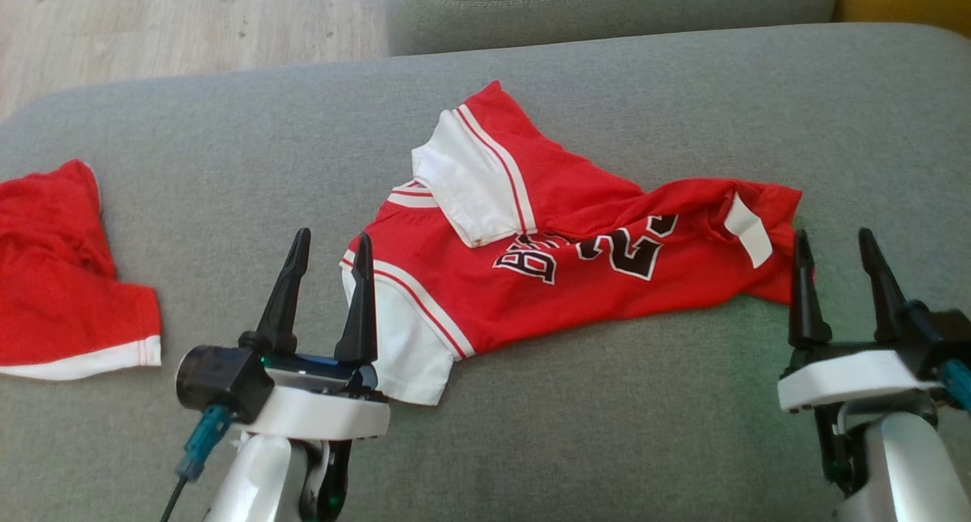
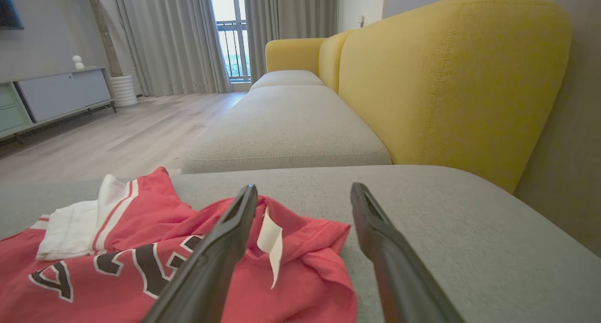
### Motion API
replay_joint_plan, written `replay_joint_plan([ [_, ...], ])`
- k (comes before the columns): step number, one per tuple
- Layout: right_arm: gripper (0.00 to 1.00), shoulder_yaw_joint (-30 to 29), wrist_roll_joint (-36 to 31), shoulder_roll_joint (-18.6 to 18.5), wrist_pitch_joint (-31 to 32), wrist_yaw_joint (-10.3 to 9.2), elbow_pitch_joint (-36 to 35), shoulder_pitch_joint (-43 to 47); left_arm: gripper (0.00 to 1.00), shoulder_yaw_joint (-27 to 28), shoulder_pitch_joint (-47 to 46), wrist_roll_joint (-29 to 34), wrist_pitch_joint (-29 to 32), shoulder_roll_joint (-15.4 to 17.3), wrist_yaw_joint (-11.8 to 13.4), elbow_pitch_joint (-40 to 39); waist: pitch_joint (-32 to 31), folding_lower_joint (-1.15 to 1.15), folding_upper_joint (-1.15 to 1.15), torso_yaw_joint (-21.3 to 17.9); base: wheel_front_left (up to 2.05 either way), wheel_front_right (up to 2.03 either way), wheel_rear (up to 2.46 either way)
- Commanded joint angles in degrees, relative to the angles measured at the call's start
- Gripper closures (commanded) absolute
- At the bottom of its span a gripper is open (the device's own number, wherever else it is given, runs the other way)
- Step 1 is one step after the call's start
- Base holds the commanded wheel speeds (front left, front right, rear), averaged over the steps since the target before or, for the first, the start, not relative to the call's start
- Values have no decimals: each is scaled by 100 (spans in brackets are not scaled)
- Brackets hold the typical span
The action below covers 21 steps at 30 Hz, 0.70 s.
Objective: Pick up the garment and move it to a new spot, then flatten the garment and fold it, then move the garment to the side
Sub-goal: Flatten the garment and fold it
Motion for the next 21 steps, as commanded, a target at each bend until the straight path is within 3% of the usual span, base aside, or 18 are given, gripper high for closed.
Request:
replay_joint_plan([
  [1,0,116,95,11,-83,42,-211,-135,0,178,-155,44,-47,29,-20,-167,3,0,0,-16,0,0,0],
  [10,0,-53,-40,15,77,42,49,-385,0,136,-243,47,-47,29,-48,-163,209,0,0,78,0,0,0],
  [21,0,-22,-315,15,410,42,910,-939,0,118,-379,62,-47,29,-82,-110,509,0,0,369,0,0,0],
])
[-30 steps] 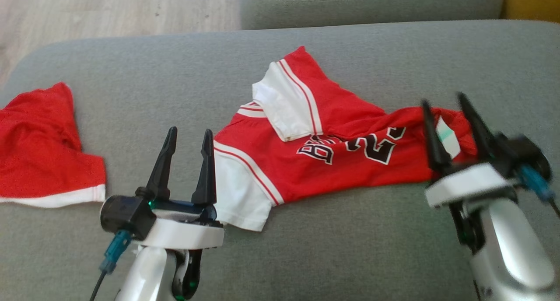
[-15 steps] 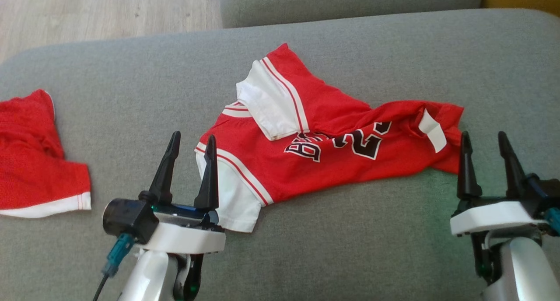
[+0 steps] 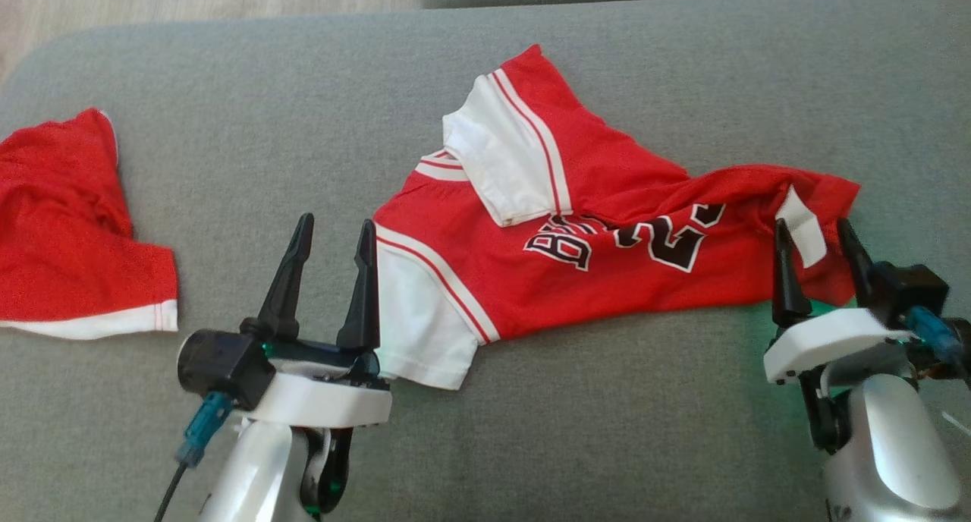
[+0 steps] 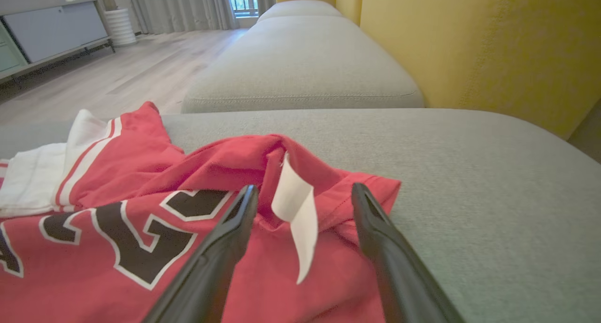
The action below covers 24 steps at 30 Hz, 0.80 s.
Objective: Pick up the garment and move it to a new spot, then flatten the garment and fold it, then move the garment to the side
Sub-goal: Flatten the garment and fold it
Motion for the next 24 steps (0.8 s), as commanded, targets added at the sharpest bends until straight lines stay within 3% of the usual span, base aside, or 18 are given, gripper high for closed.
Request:
replay_joint_plan([
  [1,0,157,-64,-20,8,42,-63,-232,0,143,-226,60,-46,29,-25,-149,56,0,0,56,0,0,0],
  [7,0,39,-452,-20,28,42,485,-487,0,131,-284,64,-46,29,-33,-142,150,0,0,147,0,0,0],
  [8,71,11,-473,-20,5,42,563,-528,0,131,-291,65,-46,29,-33,-139,160,0,0,156,0,0,0],
  [9,100,-22,-491,-20,-39,42,624,-570,0,131,-296,67,-46,29,-34,-136,167,0,0,163,0,0,0],
  [17,100,-140,-266,-19,-410,42,684,-871,0,144,-297,78,-46,29,-22,-89,108,0,0,129,0,0,0],
  [24,100,-295,-73,-19,-218,42,-85,-1356,0,67,-235,-5,-46,29,20,-81,-99,0,0,108,0,0,0],
])
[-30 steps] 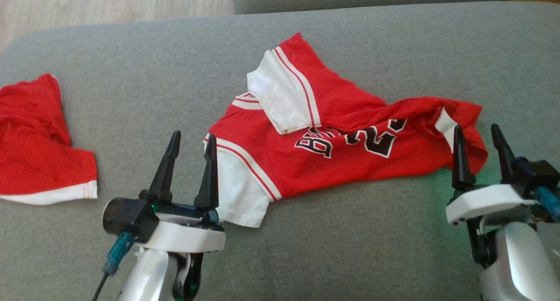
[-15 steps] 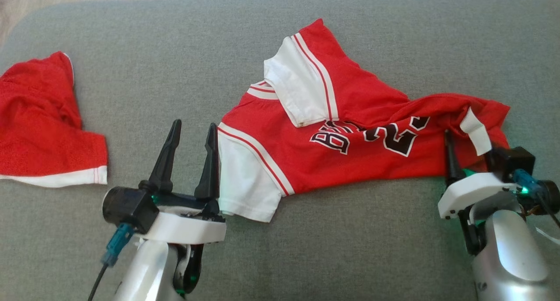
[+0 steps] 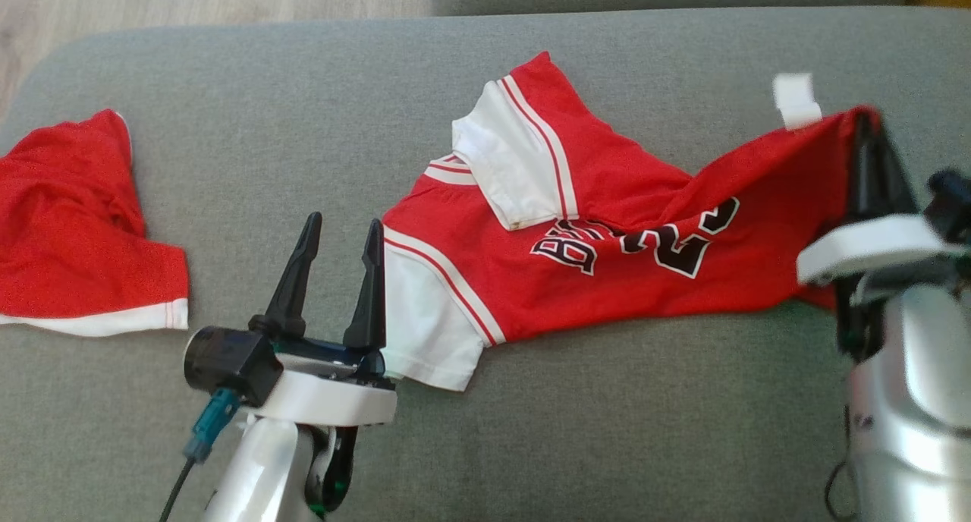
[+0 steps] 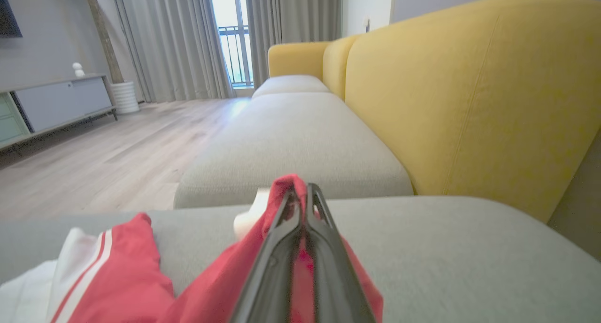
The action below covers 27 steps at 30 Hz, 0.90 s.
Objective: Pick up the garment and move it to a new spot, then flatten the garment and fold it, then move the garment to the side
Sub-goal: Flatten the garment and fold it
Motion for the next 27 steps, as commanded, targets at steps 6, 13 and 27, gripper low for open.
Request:
replay_joint_plan([
  [6,100,-154,-194,-75,656,42,-748,-747,0,100,-131,-91,-46,30,58,-220,4,0,0,179,0,0,0],
  [13,100,-387,-425,-353,1121,42,-771,-1389,0,32,-164,-161,-46,30,79,-253,200,0,0,442,0,0,0],
  [27,9,-703,-1122,-1086,1398,42,1309,-3549,0,-171,-438,-304,-46,30,75,-278,738,0,0,981,0,0,0],
])
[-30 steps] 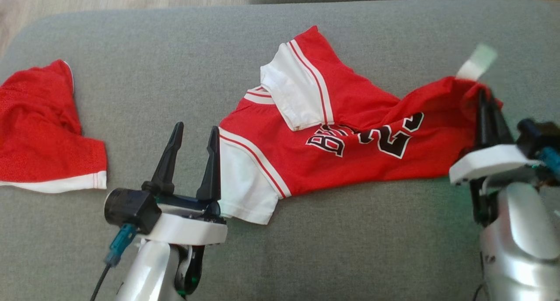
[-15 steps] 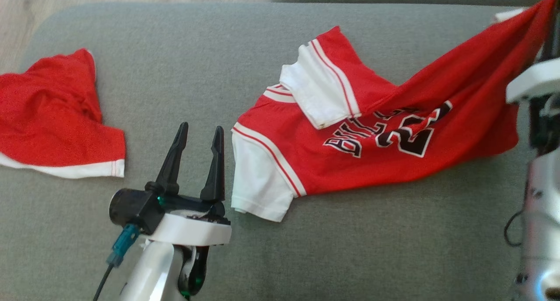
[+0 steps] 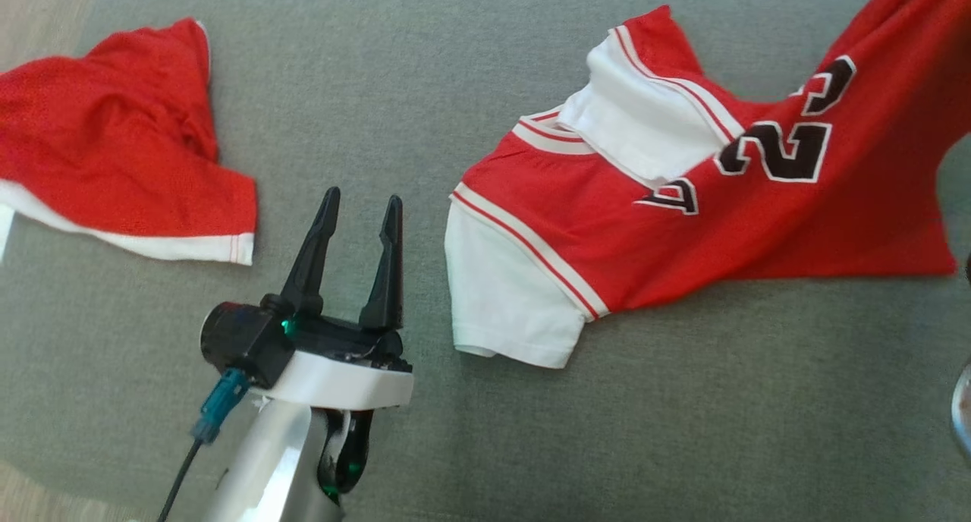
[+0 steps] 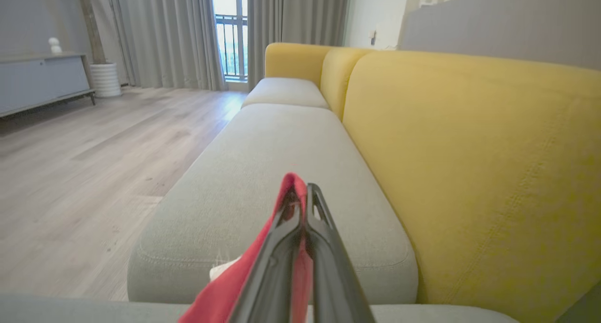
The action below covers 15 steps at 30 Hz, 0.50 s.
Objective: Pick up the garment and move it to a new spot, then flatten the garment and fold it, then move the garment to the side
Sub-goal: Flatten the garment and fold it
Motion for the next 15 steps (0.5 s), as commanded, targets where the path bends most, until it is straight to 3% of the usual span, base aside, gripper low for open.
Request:
replay_joint_plan([
  [1,0,50,-56,-57,-72,42,74,-258,0,114,-171,-25,-46,32,30,-183,53,-1,0,71,0,0,0],
  [8,0,-173,-257,-146,-556,42,892,-547,0,84,-187,-62,-46,32,84,-157,10,-1,0,64,0,0,0],
  [15,0,-36,-158,-32,-1265,42,1410,-270,0,180,-96,5,-46,32,83,-121,-296,-1,0,-224,0,0,0],
])
